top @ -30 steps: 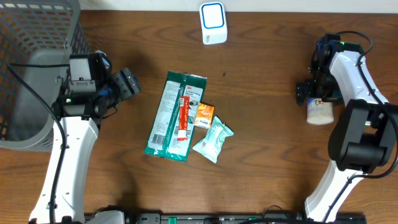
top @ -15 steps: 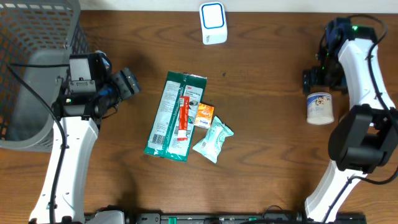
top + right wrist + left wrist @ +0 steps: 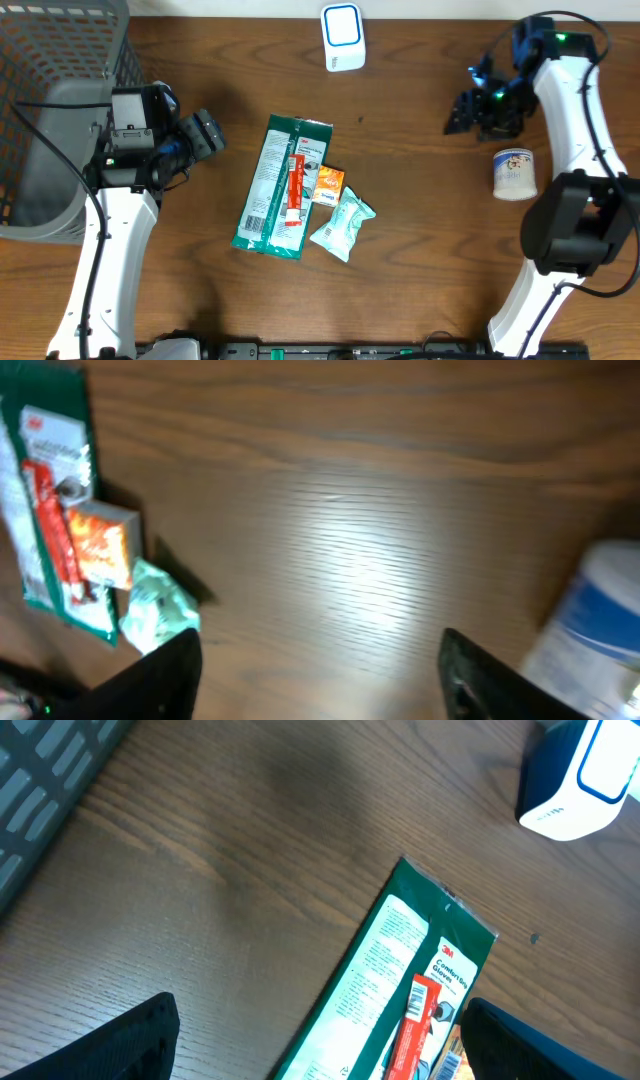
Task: Scan the item barcode
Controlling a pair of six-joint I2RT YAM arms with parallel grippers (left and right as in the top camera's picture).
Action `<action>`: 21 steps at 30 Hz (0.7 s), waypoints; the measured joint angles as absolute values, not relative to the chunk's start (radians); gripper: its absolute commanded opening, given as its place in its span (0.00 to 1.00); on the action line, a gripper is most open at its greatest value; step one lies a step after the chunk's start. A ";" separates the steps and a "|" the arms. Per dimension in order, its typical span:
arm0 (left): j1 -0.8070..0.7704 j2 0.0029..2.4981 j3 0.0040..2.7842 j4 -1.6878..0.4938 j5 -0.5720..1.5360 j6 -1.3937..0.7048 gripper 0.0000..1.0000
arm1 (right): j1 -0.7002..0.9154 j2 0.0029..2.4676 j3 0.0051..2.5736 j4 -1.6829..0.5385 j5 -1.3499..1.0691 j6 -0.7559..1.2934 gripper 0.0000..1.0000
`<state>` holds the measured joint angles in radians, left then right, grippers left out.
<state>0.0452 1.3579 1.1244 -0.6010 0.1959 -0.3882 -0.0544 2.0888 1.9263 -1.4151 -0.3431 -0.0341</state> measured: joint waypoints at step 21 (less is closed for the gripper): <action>0.030 1.358 1.124 -0.632 0.457 -0.324 0.07 | 0.420 2.089 1.705 -1.264 -0.385 -0.065 0.58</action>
<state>0.0303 1.3579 1.1236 -0.6319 0.4572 -0.3241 0.4198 2.0892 1.7046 -1.2644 -0.3847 -0.0647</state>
